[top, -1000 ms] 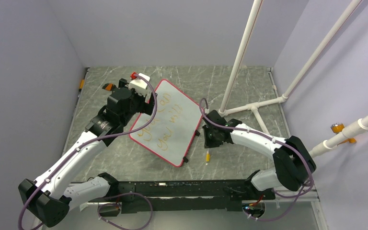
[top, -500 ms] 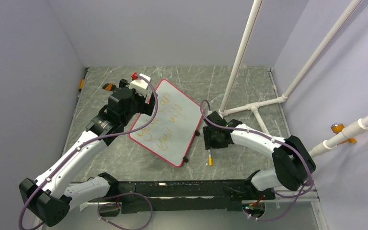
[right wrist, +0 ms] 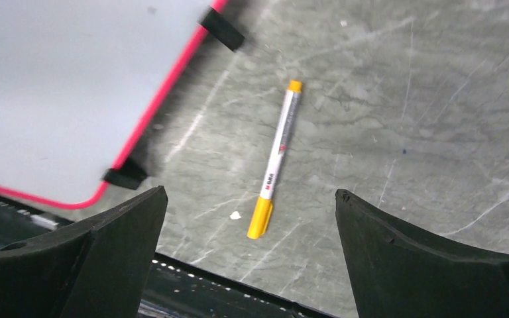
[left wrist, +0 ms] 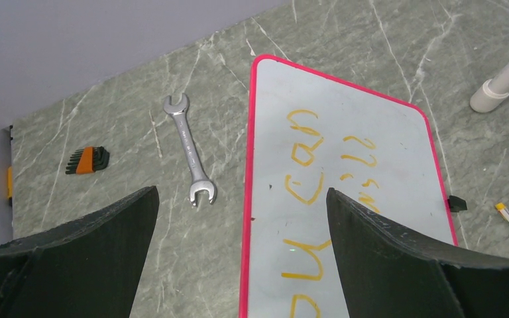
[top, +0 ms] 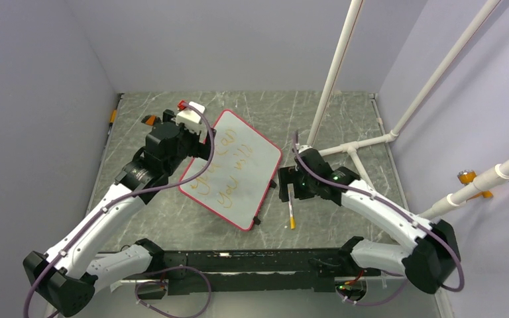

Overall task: Write a sentence on the whiteboard
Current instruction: Put down the whiteboard marker at the center of the board, then reset both arms

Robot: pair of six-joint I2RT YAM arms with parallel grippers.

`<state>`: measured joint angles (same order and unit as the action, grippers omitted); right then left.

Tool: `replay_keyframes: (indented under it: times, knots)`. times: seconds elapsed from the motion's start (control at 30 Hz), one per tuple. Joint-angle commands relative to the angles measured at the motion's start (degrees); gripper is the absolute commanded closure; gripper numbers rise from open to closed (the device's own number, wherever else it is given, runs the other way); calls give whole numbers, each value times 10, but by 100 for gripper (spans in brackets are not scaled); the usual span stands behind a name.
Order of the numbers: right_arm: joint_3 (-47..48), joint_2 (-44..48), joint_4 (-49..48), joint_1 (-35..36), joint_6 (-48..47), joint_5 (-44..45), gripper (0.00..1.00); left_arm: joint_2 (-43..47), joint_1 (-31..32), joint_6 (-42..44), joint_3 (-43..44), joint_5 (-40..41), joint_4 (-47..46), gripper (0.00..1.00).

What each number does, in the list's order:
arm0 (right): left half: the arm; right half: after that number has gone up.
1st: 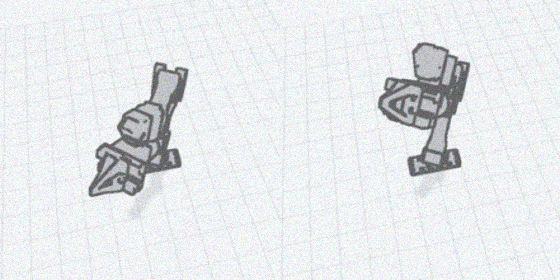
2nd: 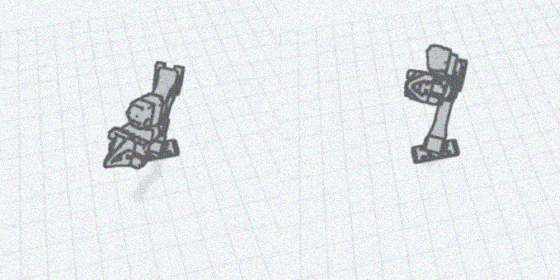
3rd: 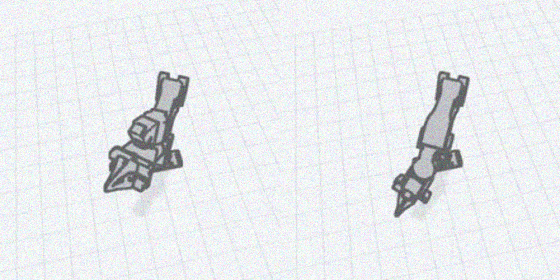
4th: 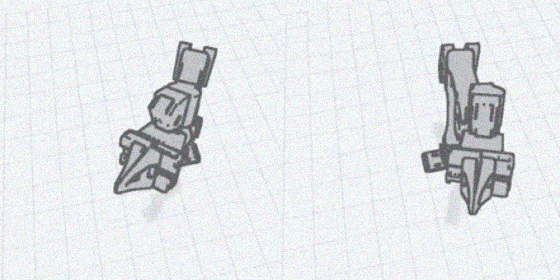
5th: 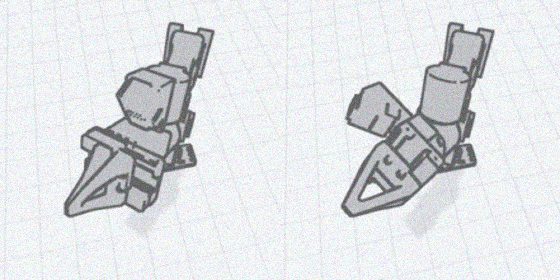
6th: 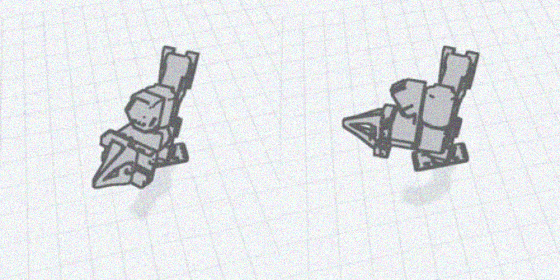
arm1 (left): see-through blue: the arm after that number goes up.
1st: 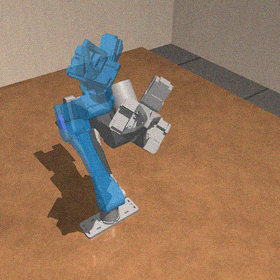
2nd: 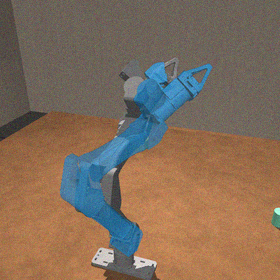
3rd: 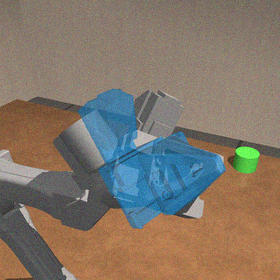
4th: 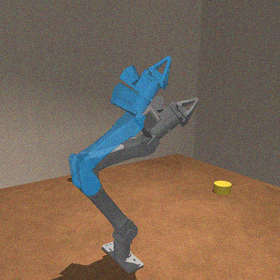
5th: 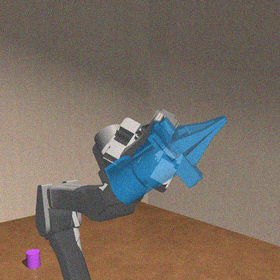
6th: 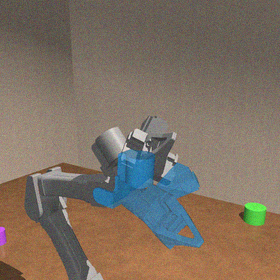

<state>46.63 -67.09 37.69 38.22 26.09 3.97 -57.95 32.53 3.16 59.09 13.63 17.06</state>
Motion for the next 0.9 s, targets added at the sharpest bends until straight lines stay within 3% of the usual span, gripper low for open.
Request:
replay_keyframes:
  times: [0.0,0.87]
  knots:
    - [35,74,-7,-2,-34,-19,0,34,-3,-16,10,20,-6,1]
    - [-3,294,-93,-1,-43,3,0,340,-5,-108,-116,132,231,1]
